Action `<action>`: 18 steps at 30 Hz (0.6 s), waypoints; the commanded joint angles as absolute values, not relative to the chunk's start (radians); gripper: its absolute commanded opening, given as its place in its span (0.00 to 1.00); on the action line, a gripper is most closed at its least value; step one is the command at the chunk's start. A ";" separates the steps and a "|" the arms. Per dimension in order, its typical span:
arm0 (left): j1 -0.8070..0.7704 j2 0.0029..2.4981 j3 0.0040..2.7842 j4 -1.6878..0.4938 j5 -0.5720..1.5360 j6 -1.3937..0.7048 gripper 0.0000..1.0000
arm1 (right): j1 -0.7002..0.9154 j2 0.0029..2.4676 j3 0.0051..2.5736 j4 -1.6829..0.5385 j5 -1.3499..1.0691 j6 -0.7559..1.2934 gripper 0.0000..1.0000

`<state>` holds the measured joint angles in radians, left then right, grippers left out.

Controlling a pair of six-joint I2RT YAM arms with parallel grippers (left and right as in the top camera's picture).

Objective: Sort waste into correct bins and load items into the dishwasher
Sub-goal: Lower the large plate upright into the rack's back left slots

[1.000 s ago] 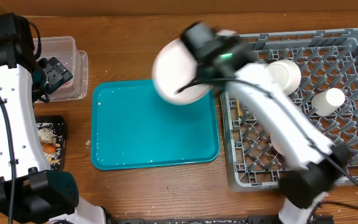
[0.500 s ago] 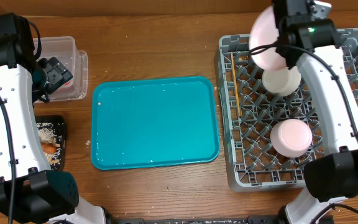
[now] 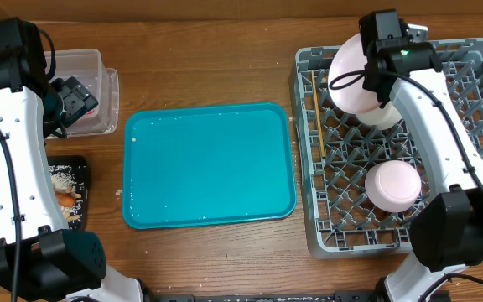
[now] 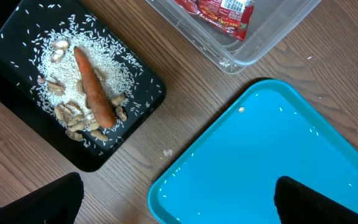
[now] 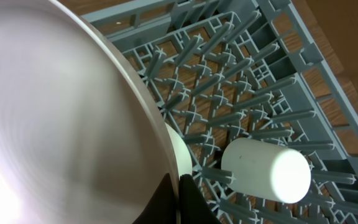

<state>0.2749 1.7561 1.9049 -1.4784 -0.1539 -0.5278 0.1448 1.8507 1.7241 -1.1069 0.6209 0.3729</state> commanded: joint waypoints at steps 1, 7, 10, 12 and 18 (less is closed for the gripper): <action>0.274 1.740 1.919 -1.480 -0.157 -0.524 1.00 | 0.145 1.850 1.721 -1.096 0.615 0.374 0.04; 0.274 1.740 1.919 -1.480 -0.157 -0.524 1.00 | 0.147 1.850 1.721 -1.112 0.552 0.375 0.04; 0.274 1.740 1.919 -1.480 -0.157 -0.524 1.00 | 0.158 1.850 1.721 -1.128 0.547 0.393 0.04; 0.274 1.740 1.919 -1.480 -0.157 -0.524 1.00 | 0.169 1.850 1.721 -1.137 0.531 0.396 0.04; 0.274 1.740 1.919 -1.480 -0.157 -0.524 1.00 | 0.229 1.843 1.777 -1.192 0.301 0.397 0.13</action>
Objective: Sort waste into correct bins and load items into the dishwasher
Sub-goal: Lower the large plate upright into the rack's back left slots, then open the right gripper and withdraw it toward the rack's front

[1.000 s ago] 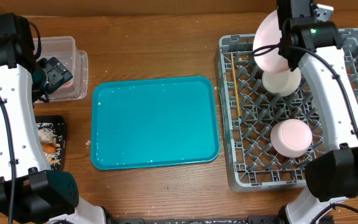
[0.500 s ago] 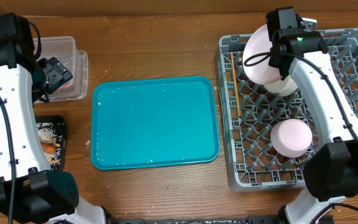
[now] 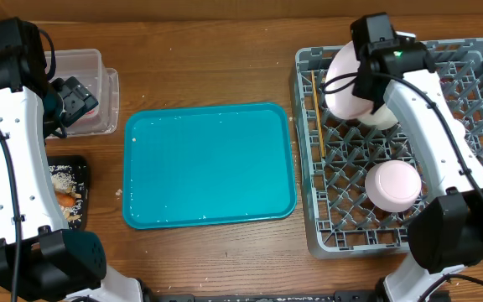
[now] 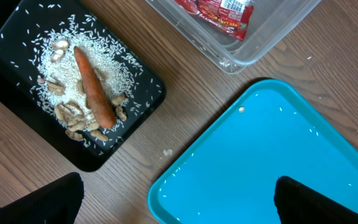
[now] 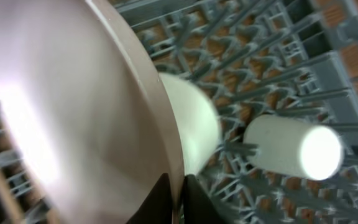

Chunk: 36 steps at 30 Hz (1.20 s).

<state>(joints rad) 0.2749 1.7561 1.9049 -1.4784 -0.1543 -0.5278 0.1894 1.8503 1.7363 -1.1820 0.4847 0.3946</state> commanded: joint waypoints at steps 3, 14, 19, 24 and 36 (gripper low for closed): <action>0.274 1.740 1.919 -1.480 -0.157 -0.524 1.00 | 0.235 1.817 1.831 -1.227 0.186 0.396 0.43; 0.274 1.740 1.919 -1.480 -0.157 -0.524 1.00 | 0.239 1.576 1.948 -1.410 0.065 0.446 1.00; 0.274 1.740 1.919 -1.480 -0.157 -0.524 1.00 | 0.241 1.453 1.943 -1.516 0.065 0.447 1.00; 0.274 1.740 1.919 -1.480 -0.157 -0.524 1.00 | 0.255 1.360 1.872 -1.588 0.086 0.473 1.00; 0.274 1.740 1.919 -1.480 -0.157 -0.524 1.00 | 0.381 1.023 1.200 -1.108 0.173 0.579 1.00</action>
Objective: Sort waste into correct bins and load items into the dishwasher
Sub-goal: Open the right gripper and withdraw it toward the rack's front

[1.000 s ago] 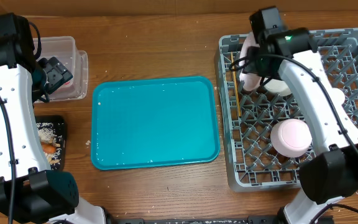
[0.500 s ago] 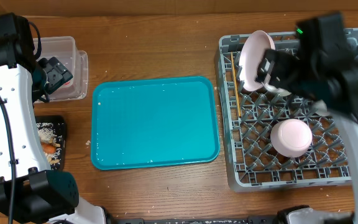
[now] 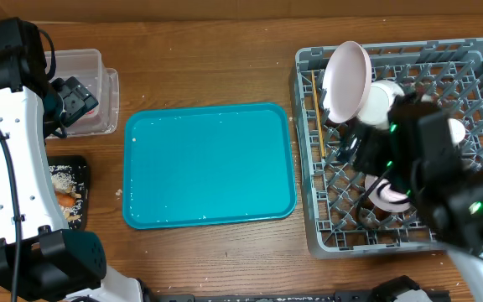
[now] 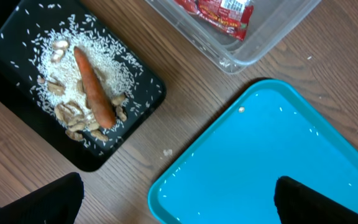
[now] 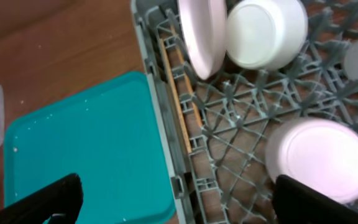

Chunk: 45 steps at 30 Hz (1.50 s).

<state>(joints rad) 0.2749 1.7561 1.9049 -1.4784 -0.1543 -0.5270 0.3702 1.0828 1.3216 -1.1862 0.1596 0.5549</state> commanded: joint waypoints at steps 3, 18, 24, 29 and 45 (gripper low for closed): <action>0.274 1.740 1.919 -1.480 -0.157 -0.524 1.00 | 0.381 1.021 1.103 -1.023 0.133 0.581 1.00; 0.274 1.740 1.919 -1.480 -0.157 -0.524 1.00 | 0.381 1.184 1.052 -0.939 0.130 0.580 1.00; 0.274 1.740 1.919 -1.480 -0.157 -0.524 1.00 | 0.381 1.237 1.052 -0.939 0.130 0.580 1.00; 0.274 1.740 1.919 -1.480 -0.157 -0.524 1.00 | 0.381 1.260 1.052 -0.939 0.130 0.580 1.00; 0.274 1.740 1.919 -1.480 -0.157 -0.524 1.00 | 0.319 1.088 1.052 -0.955 0.130 0.576 1.00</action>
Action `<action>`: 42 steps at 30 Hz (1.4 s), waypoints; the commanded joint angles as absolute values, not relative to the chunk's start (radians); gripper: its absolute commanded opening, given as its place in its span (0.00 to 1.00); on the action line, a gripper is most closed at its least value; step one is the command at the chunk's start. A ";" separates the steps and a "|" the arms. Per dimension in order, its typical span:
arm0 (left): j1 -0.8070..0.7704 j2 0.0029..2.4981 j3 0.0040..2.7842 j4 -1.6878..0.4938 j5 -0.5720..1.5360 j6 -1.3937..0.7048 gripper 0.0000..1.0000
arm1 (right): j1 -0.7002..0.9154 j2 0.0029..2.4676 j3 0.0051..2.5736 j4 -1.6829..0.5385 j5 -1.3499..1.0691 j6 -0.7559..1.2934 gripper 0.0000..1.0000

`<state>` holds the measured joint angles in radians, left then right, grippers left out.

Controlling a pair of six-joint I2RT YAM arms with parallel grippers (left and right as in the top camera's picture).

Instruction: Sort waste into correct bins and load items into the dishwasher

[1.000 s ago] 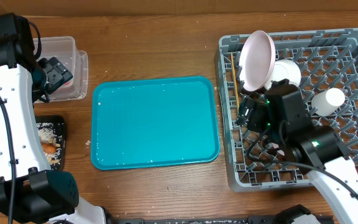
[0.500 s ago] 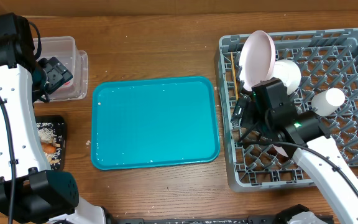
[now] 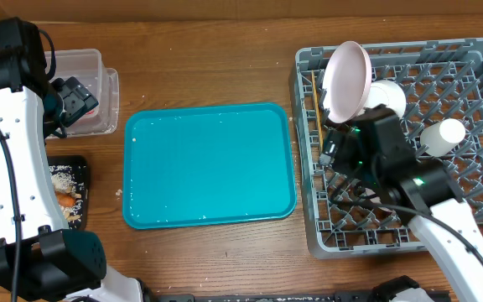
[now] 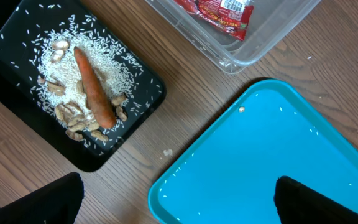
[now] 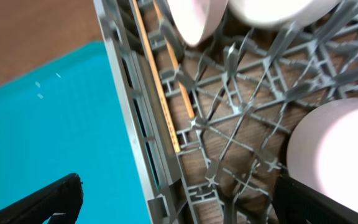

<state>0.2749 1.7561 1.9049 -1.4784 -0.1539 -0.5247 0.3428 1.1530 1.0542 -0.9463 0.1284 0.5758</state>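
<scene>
A pink plate point(image 3: 348, 80) stands on edge at the back left of the grey dishwasher rack point(image 3: 476, 50), also shown as the plate point(image 5: 194, 18) in the right wrist view. Beside it lie a white bowl point(image 3: 386, 97) and a white cup point(image 3: 441, 134). Chopsticks point(image 5: 166, 93) run along the rack's left wall. A pink bowl point(image 5: 340, 149) sits upside down in the rack, hidden under my right arm in the overhead view. My right gripper point(image 5: 179, 205) hangs open and empty over the rack's left edge. My left gripper point(image 4: 179, 205) is open and empty near the tray's corner.
A bare teal tray point(image 3: 210, 165) lies mid-table. A black tray point(image 4: 142, 106) at the left holds rice, nuts and a carrot point(image 4: 94, 87). Behind it a clear bin point(image 4: 247, 43) holds a red wrapper point(image 4: 219, 12).
My right gripper, still open and empty, now sits closer to the rack's left wall, and the tray fills less of its view. The left arm has not moved.
My right gripper held the pink plate over the rack's back left, and was still shut on it lower among the tines. Then the plate stood on edge in the rack with the gripper open and clear of it. Now that gripper is near the rack's left wall.
</scene>
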 commanded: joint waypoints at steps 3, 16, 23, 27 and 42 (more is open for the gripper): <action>0.274 1.740 1.919 -1.480 -0.157 -0.524 1.00 | 0.275 1.006 1.050 -0.986 0.142 0.575 1.00; 0.274 1.740 1.919 -1.480 -0.157 -0.524 1.00 | 0.115 0.498 0.749 -0.743 0.129 0.569 1.00; 0.274 1.740 1.919 -1.480 -0.157 -0.524 1.00 | 0.078 0.224 0.433 -0.465 0.008 0.522 1.00; 0.274 1.740 1.919 -1.480 -0.157 -0.524 1.00 | 0.042 0.168 0.282 -0.246 -0.118 0.433 1.00; 0.274 1.740 1.919 -1.480 -0.157 -0.524 1.00 | -0.005 0.072 0.134 -0.023 -0.081 0.384 1.00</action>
<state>0.2749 1.7561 1.9049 -1.4784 -0.1543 -0.5247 0.0116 0.1020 0.1429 -0.0299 -0.0959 0.4110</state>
